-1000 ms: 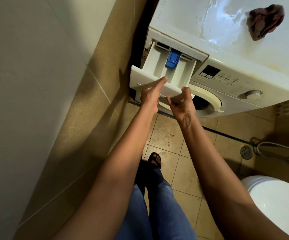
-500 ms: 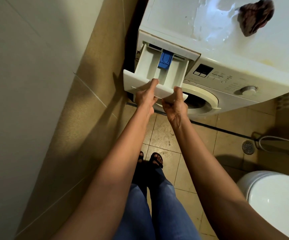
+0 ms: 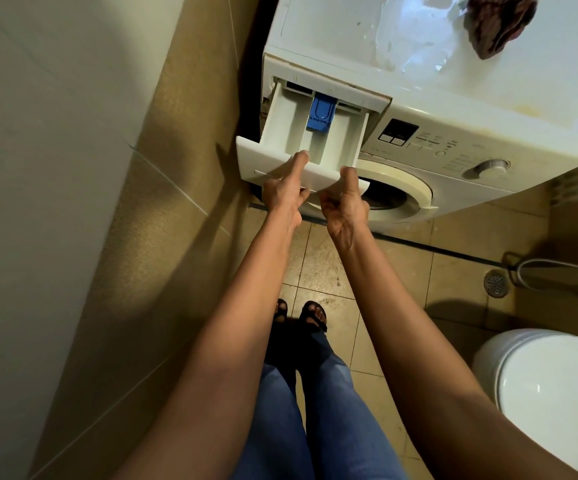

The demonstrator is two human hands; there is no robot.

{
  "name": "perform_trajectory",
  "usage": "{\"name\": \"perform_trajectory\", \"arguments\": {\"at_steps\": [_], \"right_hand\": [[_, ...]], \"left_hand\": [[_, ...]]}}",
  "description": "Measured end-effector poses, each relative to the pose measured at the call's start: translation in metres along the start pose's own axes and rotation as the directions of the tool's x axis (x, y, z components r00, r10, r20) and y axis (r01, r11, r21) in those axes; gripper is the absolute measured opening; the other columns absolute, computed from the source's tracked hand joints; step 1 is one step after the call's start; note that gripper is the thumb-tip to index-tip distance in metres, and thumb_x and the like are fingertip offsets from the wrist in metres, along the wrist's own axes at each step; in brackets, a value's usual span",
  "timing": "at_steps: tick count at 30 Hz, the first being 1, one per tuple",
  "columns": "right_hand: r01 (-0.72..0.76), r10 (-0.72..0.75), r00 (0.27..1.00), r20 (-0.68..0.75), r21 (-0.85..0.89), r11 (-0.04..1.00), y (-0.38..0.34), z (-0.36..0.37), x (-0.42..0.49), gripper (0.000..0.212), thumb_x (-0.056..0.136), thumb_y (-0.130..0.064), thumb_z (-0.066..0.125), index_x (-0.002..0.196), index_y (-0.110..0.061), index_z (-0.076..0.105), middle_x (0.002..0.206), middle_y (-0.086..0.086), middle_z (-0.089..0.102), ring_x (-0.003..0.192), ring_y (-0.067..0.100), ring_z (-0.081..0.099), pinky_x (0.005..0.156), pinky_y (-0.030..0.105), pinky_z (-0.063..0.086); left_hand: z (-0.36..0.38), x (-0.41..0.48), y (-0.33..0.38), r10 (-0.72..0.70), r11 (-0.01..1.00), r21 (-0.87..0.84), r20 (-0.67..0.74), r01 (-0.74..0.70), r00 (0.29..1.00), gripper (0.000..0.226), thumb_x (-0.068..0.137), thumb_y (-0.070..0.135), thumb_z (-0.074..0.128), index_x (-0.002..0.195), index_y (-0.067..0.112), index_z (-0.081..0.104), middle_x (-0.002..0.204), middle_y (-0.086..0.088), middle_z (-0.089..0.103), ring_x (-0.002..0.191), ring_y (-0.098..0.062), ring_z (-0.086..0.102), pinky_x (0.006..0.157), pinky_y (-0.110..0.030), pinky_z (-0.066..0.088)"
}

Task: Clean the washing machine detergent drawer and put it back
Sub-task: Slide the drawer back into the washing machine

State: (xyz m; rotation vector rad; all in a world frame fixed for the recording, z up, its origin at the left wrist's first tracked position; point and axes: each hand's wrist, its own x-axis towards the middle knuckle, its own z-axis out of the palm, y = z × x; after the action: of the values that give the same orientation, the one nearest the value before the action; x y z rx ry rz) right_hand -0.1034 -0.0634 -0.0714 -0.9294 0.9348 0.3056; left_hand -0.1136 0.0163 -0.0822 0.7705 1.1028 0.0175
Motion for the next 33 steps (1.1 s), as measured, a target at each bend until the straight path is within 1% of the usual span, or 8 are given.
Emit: {"name": "perform_trajectory", "arguments": {"at_steps": [6, 8, 13, 16, 18, 21, 27, 33], "right_hand": [[0.012, -0.012, 1.0, 0.018, -0.037, 0.999, 0.008, -0.002, -0.003, 0.034, 0.08, -0.017, 0.07, 0.102, -0.003, 0.048, 0.091, 0.017, 0.055, 0.073, 0.021, 0.056, 0.056, 0.025, 0.05], [0.022, -0.022, 1.0, 0.002, -0.027, 0.999, 0.01, -0.001, -0.003, 0.037, 0.08, -0.017, 0.071, 0.106, -0.002, 0.048, 0.089, 0.016, 0.055, 0.07, 0.02, 0.056, 0.052, 0.023, 0.049], [0.024, -0.024, 1.0, 0.002, -0.017, 1.0, 0.012, -0.003, -0.001, 0.027, 0.079, -0.016, 0.071, 0.088, -0.009, 0.045, 0.082, 0.013, 0.055, 0.068, 0.019, 0.055, 0.054, 0.024, 0.048], [0.025, -0.024, 0.999, 0.023, -0.033, 0.999, 0.018, -0.008, -0.004, 0.024, 0.08, -0.016, 0.069, 0.093, -0.002, 0.054, 0.08, 0.013, 0.057, 0.066, 0.019, 0.056, 0.054, 0.024, 0.047], [0.03, -0.03, 1.0, 0.01, -0.025, 0.999, 0.022, -0.01, -0.005, 0.033, 0.08, -0.015, 0.07, 0.103, 0.002, 0.055, 0.082, 0.013, 0.058, 0.069, 0.02, 0.058, 0.054, 0.024, 0.049], [0.037, -0.037, 0.999, 0.009, -0.018, 0.999, 0.025, -0.01, -0.006, 0.027, 0.078, -0.016, 0.071, 0.094, -0.002, 0.053, 0.081, 0.013, 0.059, 0.069, 0.02, 0.06, 0.057, 0.025, 0.053], [0.035, -0.035, 0.999, 0.011, 0.004, 0.999, 0.037, -0.023, -0.009, 0.037, 0.078, -0.015, 0.072, 0.105, -0.001, 0.051, 0.087, 0.013, 0.063, 0.073, 0.02, 0.064, 0.061, 0.025, 0.055], [0.043, -0.043, 0.999, 0.009, 0.022, 0.999, 0.041, -0.02, -0.008, 0.031, 0.078, -0.016, 0.073, 0.091, -0.01, 0.046, 0.088, 0.014, 0.06, 0.074, 0.02, 0.063, 0.066, 0.028, 0.056]], "left_hand": [[-0.006, 0.002, -0.001, 0.037, 0.999, 0.038, -0.021, -0.036, 0.999, 0.055, 0.078, 0.031, 0.08, 0.119, 0.012, 0.049, 0.123, -0.013, 0.059, 0.113, -0.026, 0.059, 0.073, -0.025, 0.058], [-0.007, 0.003, -0.001, 0.043, 0.998, 0.043, -0.021, -0.042, 0.999, 0.056, 0.078, 0.031, 0.08, 0.121, 0.011, 0.049, 0.123, -0.013, 0.059, 0.114, -0.026, 0.058, 0.077, -0.027, 0.058], [-0.01, 0.003, -0.002, 0.038, 0.997, 0.063, -0.003, -0.038, 0.999, 0.057, 0.078, 0.031, 0.079, 0.122, 0.01, 0.05, 0.122, -0.012, 0.058, 0.112, -0.025, 0.058, 0.081, -0.028, 0.058], [-0.016, 0.002, -0.006, 0.049, 0.997, 0.058, -0.003, -0.048, 0.999, 0.045, 0.079, 0.029, 0.079, 0.111, 0.015, 0.051, 0.119, -0.01, 0.06, 0.11, -0.024, 0.06, 0.082, -0.029, 0.058], [-0.019, 0.002, -0.008, 0.056, 0.996, 0.063, -0.003, -0.056, 0.998, 0.04, 0.079, 0.029, 0.079, 0.106, 0.017, 0.052, 0.118, -0.01, 0.061, 0.11, -0.024, 0.06, 0.084, -0.031, 0.058], [-0.023, 0.002, -0.008, 0.065, 0.995, 0.078, 0.001, -0.065, 0.998, 0.033, 0.078, 0.031, 0.079, 0.098, 0.019, 0.055, 0.114, -0.009, 0.062, 0.109, -0.024, 0.061, 0.081, -0.029, 0.059], [-0.036, 0.002, -0.021, 0.031, 0.997, 0.077, -0.026, -0.029, 0.999, 0.062, 0.079, 0.029, 0.079, 0.13, 0.006, 0.052, 0.124, -0.014, 0.061, 0.111, -0.026, 0.061, 0.085, -0.034, 0.059], [-0.038, 0.006, -0.014, 0.057, 0.995, 0.085, -0.028, -0.054, 0.998, 0.062, 0.079, 0.031, 0.079, 0.129, 0.005, 0.055, 0.123, -0.016, 0.061, 0.111, -0.027, 0.062, 0.078, -0.03, 0.06]]}}
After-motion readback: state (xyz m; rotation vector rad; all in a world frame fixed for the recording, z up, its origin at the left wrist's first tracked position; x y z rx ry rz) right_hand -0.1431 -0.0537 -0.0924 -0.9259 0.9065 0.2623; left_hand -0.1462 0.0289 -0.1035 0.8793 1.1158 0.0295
